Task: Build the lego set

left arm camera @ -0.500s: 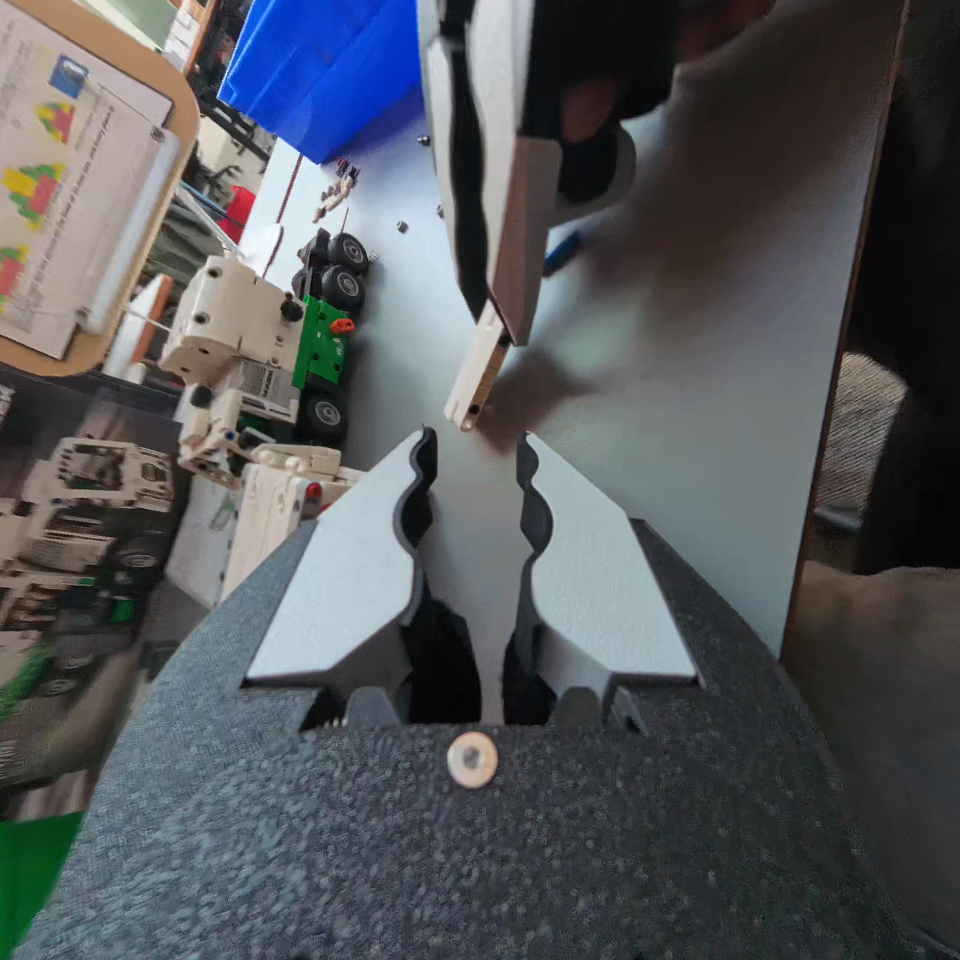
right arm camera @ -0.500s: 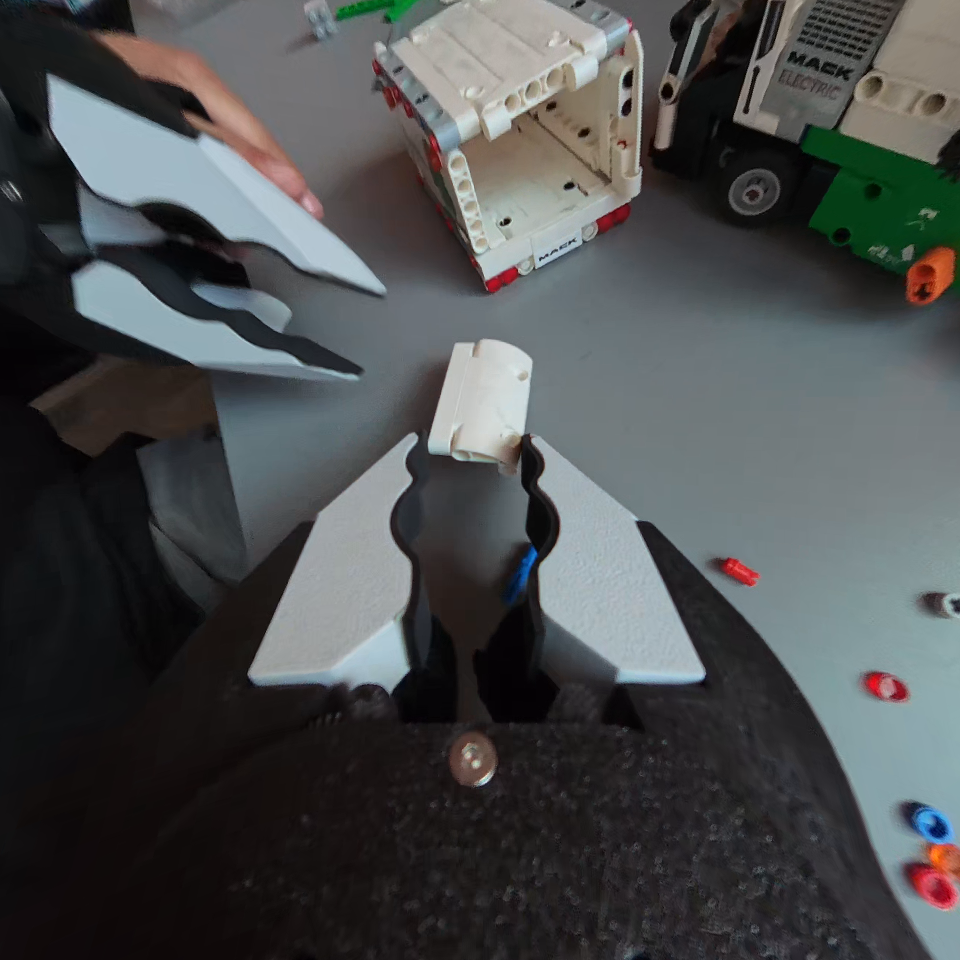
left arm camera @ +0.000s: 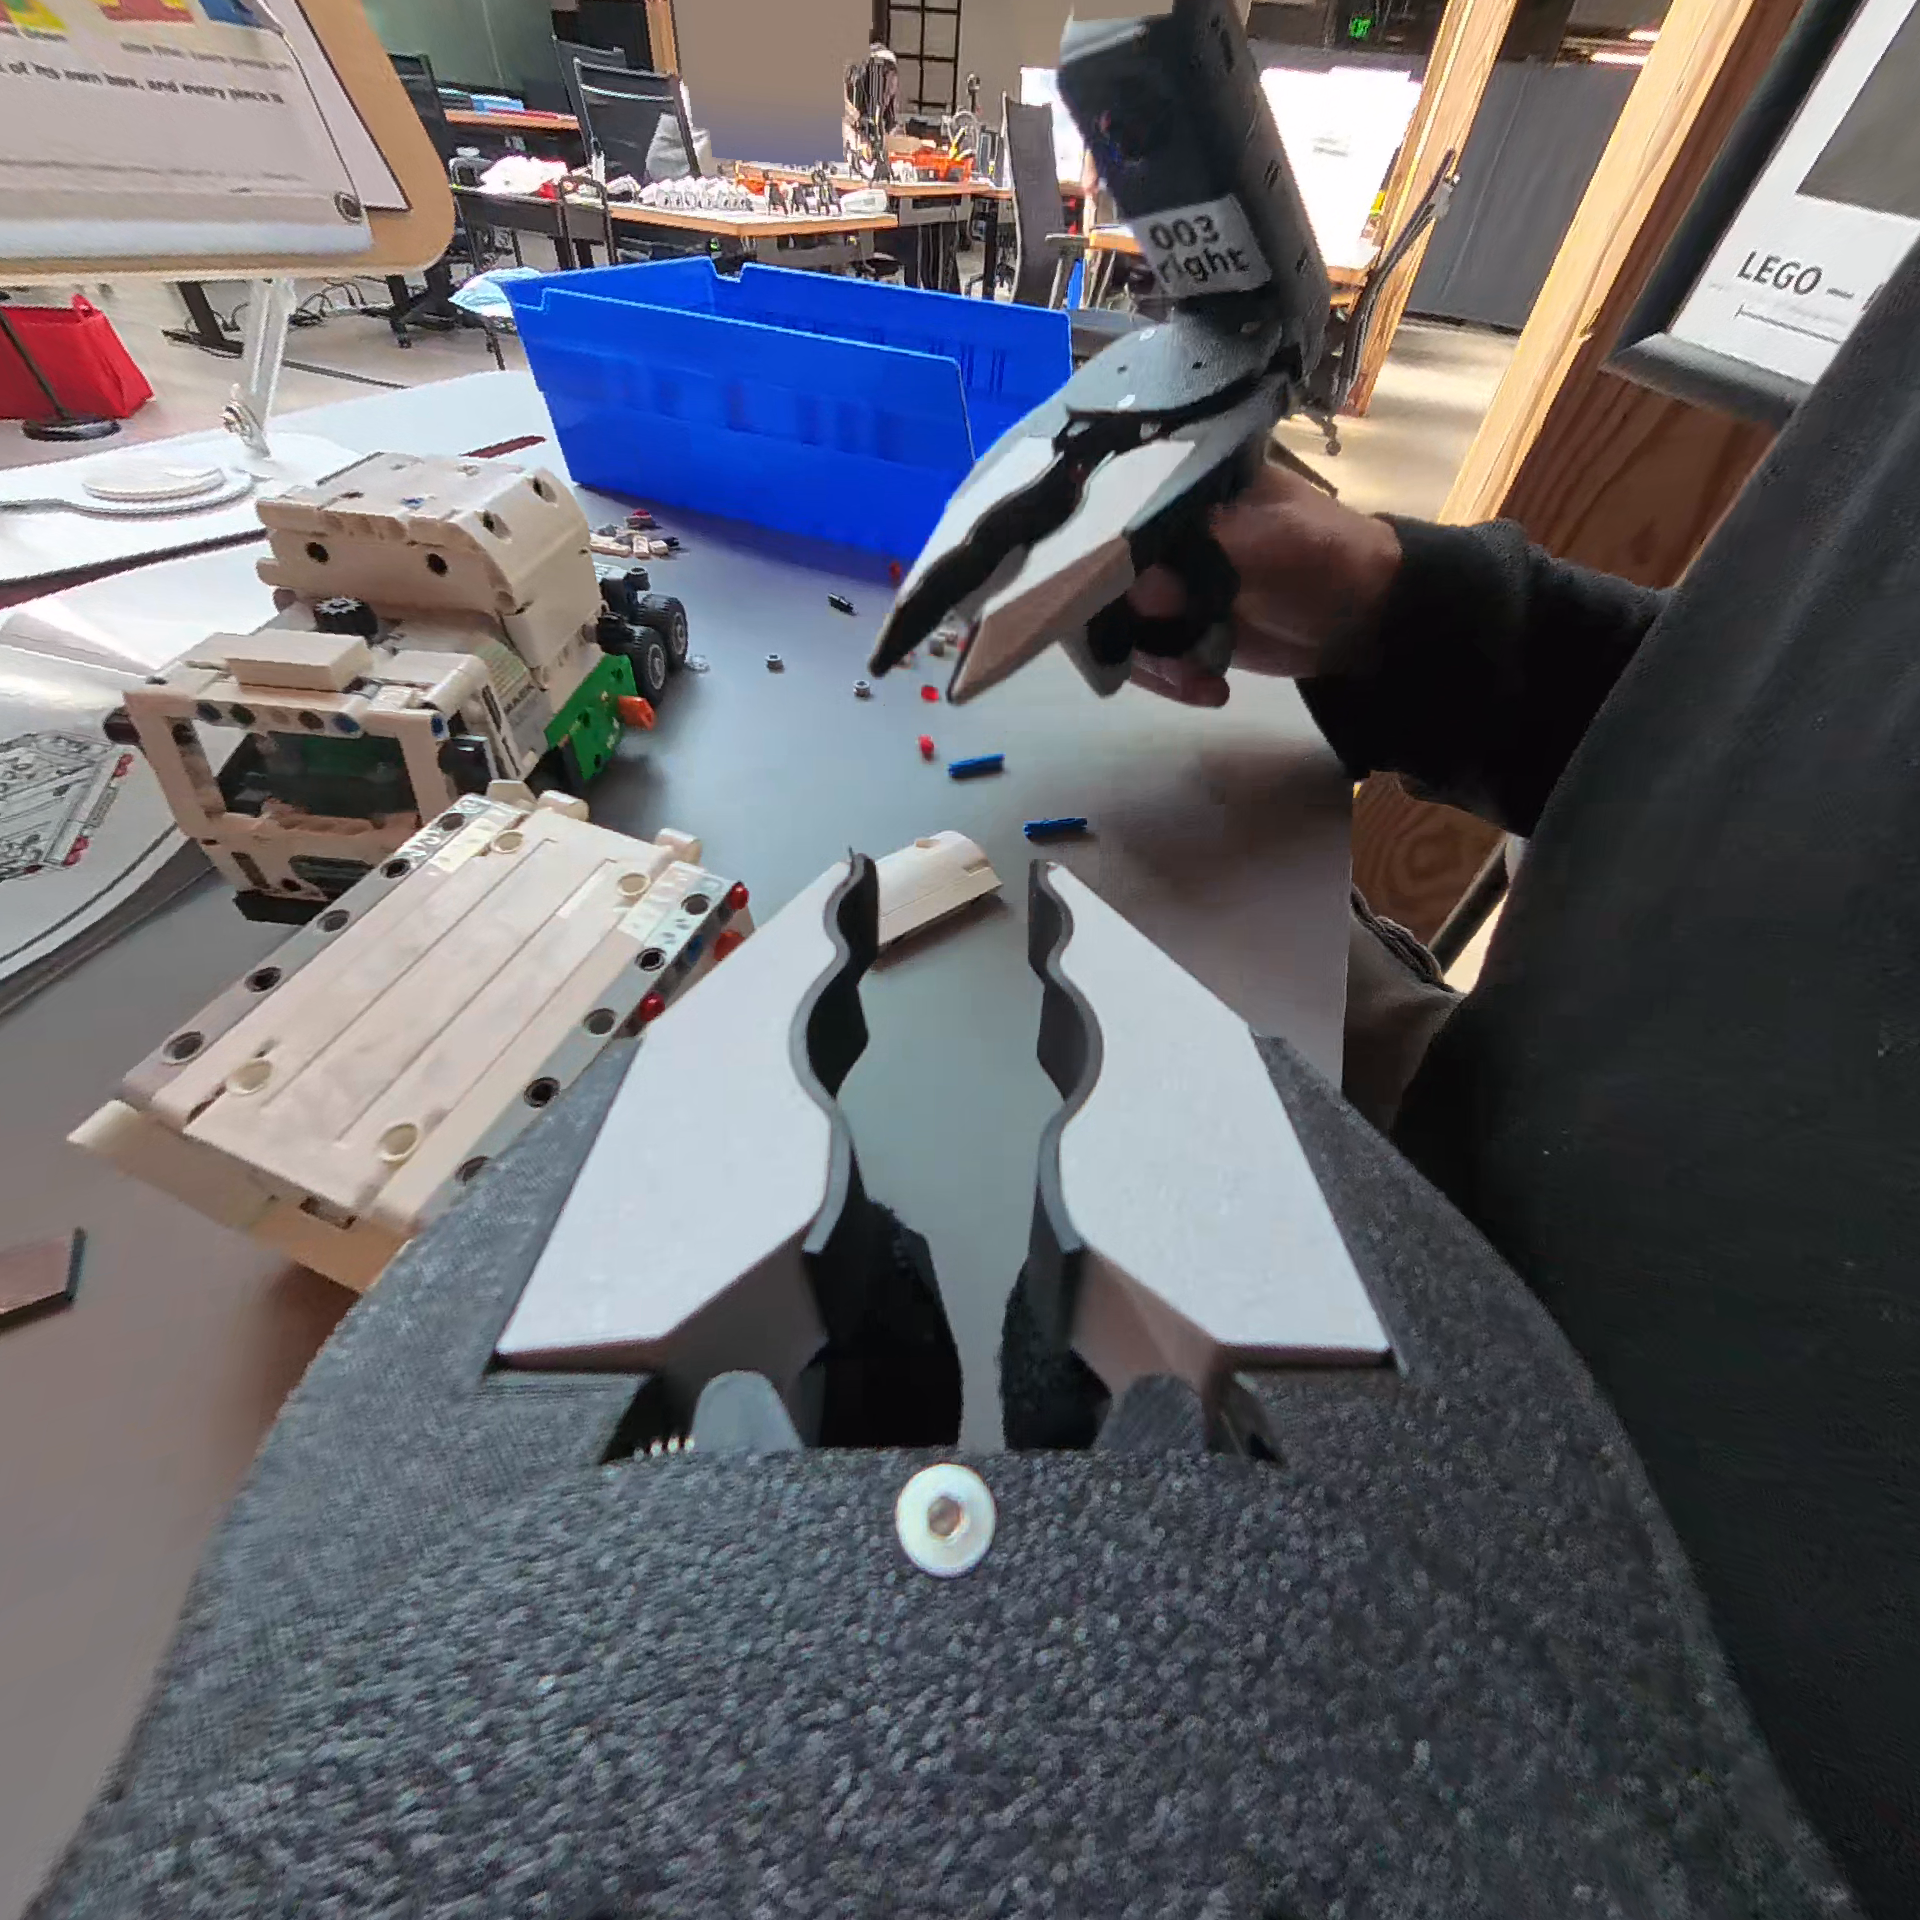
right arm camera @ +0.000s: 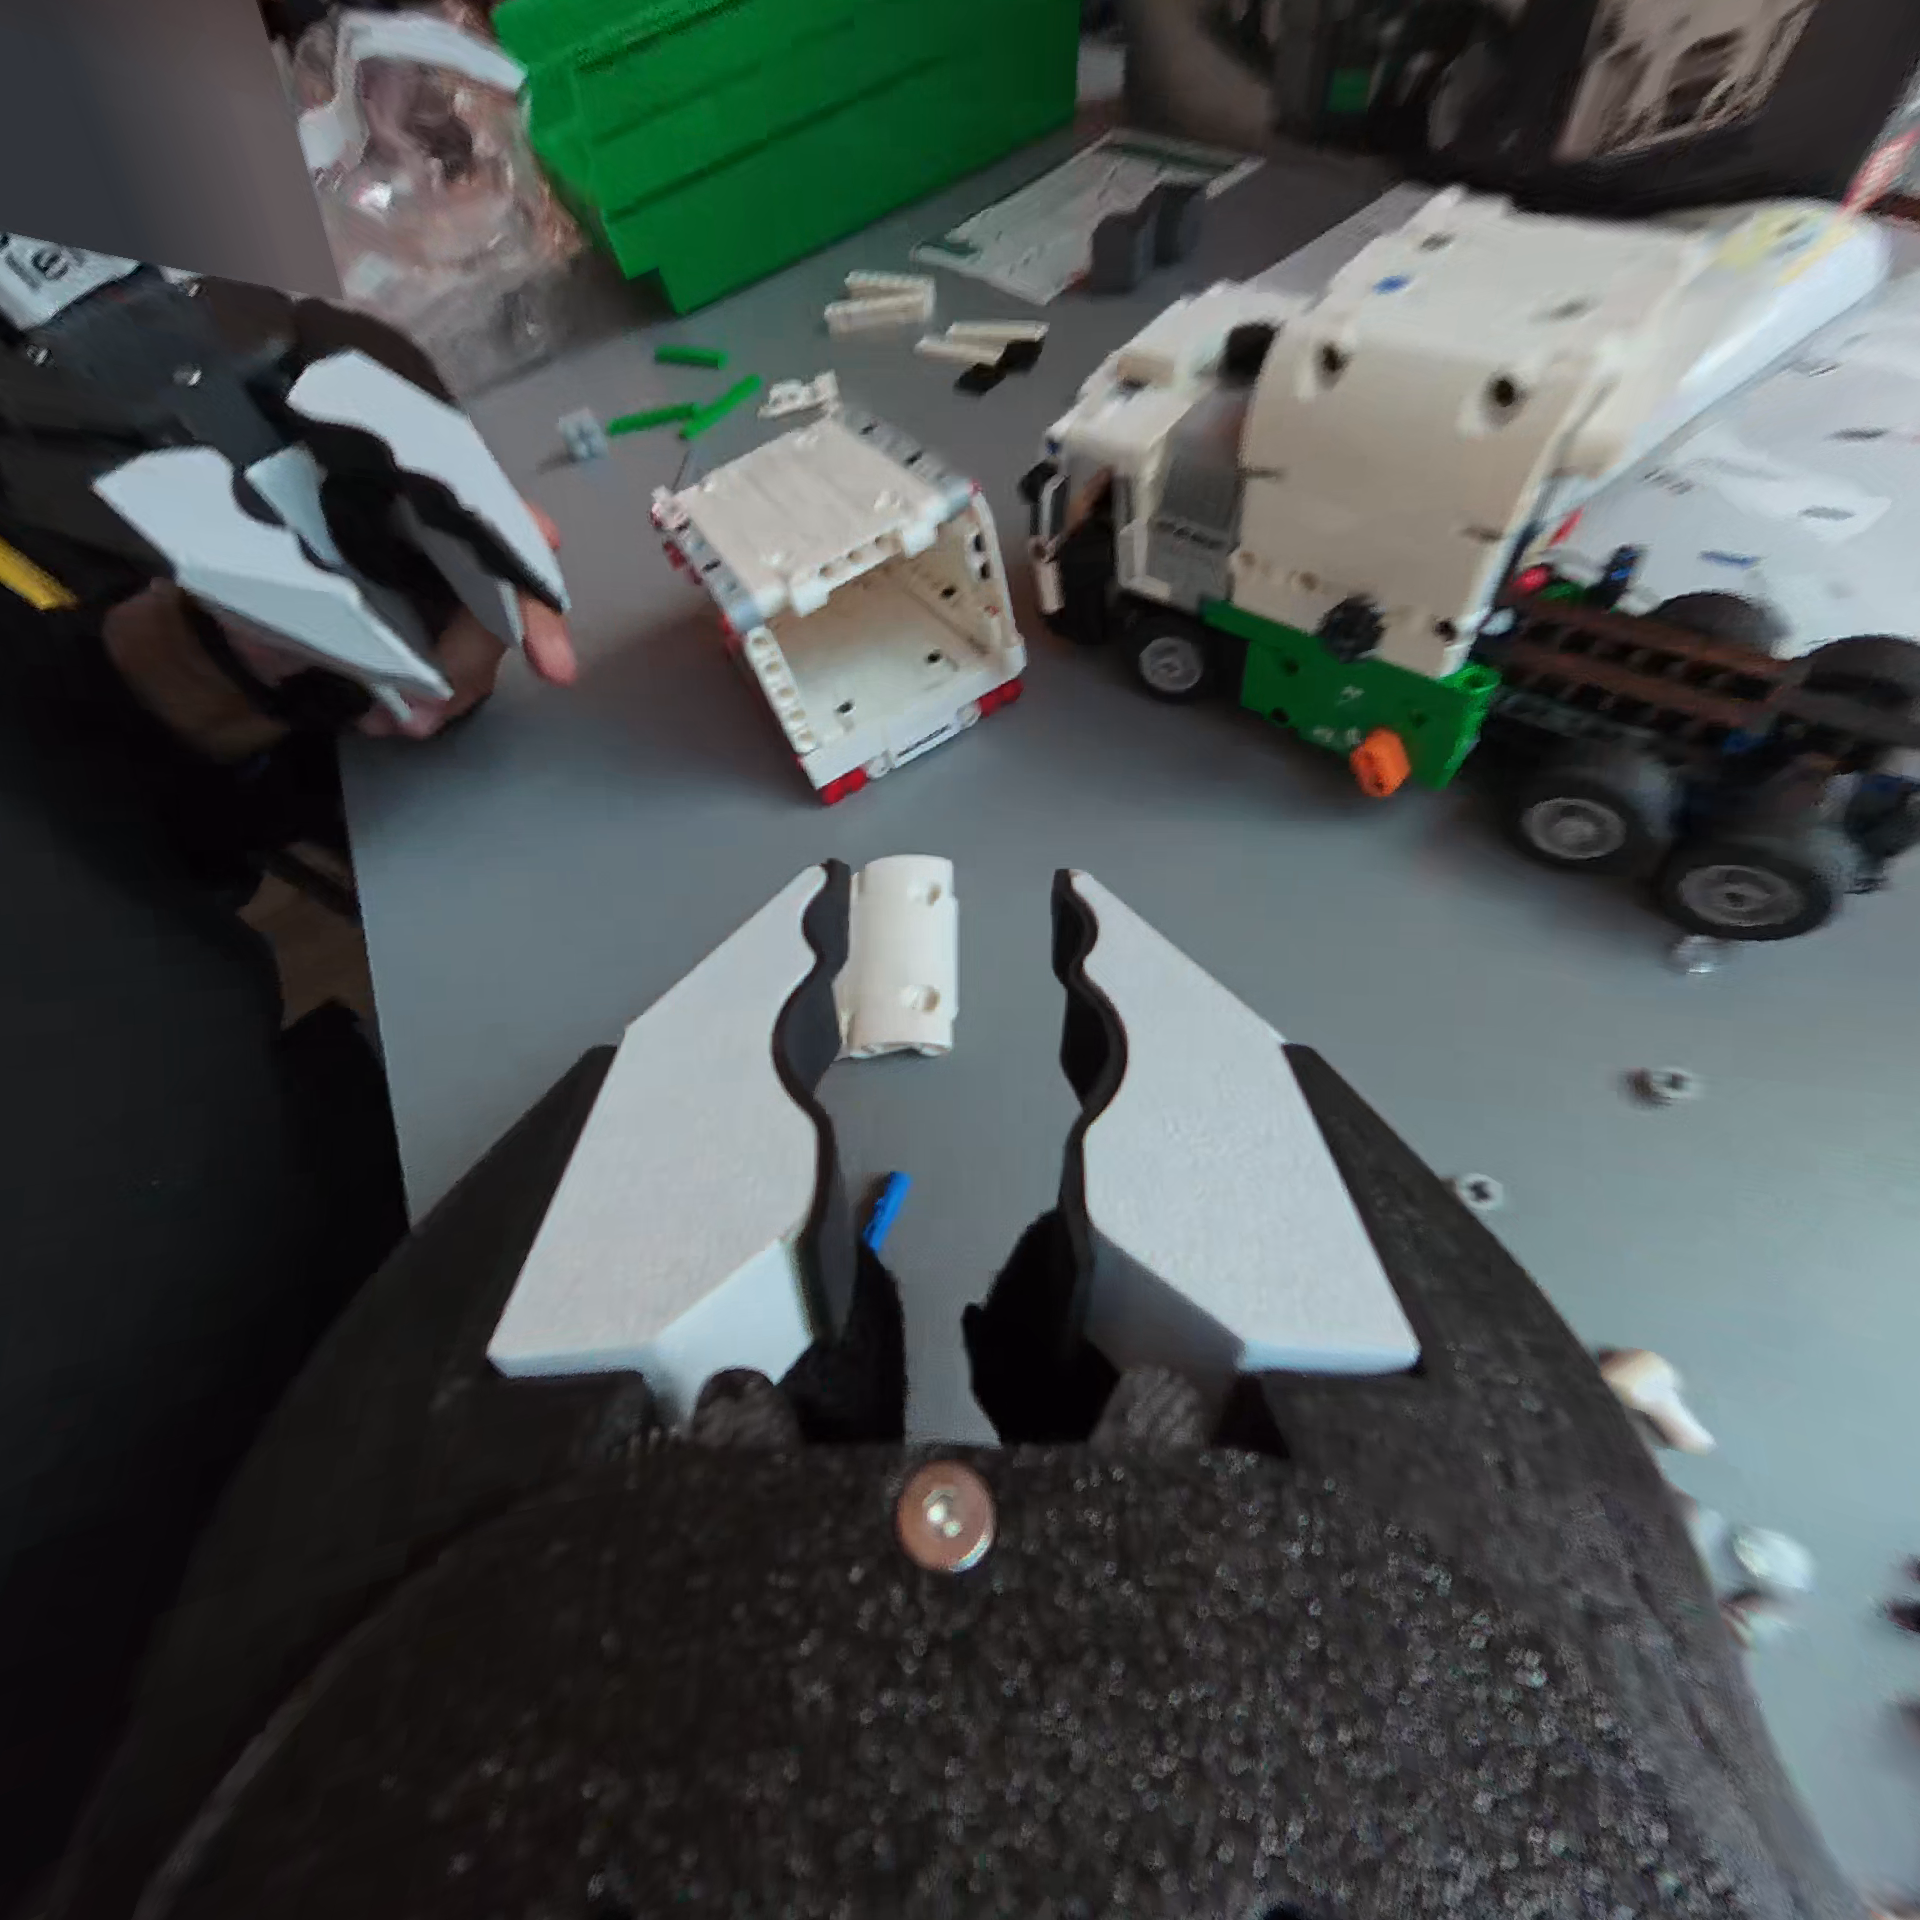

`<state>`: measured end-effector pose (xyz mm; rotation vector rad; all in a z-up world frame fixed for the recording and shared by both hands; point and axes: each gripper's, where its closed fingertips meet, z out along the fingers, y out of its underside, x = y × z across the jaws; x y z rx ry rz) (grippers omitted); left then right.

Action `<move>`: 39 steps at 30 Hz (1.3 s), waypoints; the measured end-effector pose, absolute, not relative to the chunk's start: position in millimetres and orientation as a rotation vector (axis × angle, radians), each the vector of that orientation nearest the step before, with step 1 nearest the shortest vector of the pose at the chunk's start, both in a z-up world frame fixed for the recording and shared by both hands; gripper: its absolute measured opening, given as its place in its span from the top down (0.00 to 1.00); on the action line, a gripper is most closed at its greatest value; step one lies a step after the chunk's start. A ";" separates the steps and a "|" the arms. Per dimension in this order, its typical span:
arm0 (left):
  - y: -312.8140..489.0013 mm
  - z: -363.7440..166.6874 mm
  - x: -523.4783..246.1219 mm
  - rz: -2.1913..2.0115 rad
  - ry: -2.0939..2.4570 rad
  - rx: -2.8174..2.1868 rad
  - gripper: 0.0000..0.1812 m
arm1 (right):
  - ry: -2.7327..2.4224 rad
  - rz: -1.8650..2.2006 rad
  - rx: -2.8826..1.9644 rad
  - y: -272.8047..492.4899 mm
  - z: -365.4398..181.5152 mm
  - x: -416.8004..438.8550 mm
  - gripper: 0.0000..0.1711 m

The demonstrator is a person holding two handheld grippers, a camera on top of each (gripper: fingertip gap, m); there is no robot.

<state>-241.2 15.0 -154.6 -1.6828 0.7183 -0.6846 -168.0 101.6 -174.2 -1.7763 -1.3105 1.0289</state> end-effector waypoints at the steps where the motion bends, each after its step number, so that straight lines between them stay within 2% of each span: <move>1: 15.9 -154.1 -242.6 -0.671 0.713 -1.678 0.85 | -1.247 0.987 -1.770 117.6 -165.5 -162.0 0.76; 6: 20.1 -141.2 -257.2 -0.636 0.614 -1.609 0.85 | -0.907 0.803 -1.817 207.8 -143.4 -118.6 0.75; 10: 21.6 -140.3 -259.8 -0.658 0.588 -1.611 0.86 | -0.794 0.641 -1.897 257.5 -158.0 -94.2 0.77; 16: 30.5 -149.5 -261.5 -0.610 0.568 -1.679 0.87 | -0.791 0.603 -1.925 280.0 -175.4 -96.3 0.80; 23: 34.3 -161.2 -255.9 -0.572 0.607 -1.747 0.87 | -0.804 0.629 -1.886 274.2 -170.0 -100.4 0.81; 31: 26.8 -161.9 -246.8 -0.582 0.686 -1.726 0.87 | -0.934 0.699 -1.784 245.3 -156.0 -117.1 0.82; 35: 18.2 -164.7 -236.8 -0.540 0.787 -1.698 0.87 | -1.269 0.881 -1.858 147.5 -172.5 -121.5 0.82; 39: 15.1 -174.6 -226.9 -0.511 0.879 -1.725 0.86 | -1.324 0.972 -1.918 67.3 -202.9 -115.3 0.85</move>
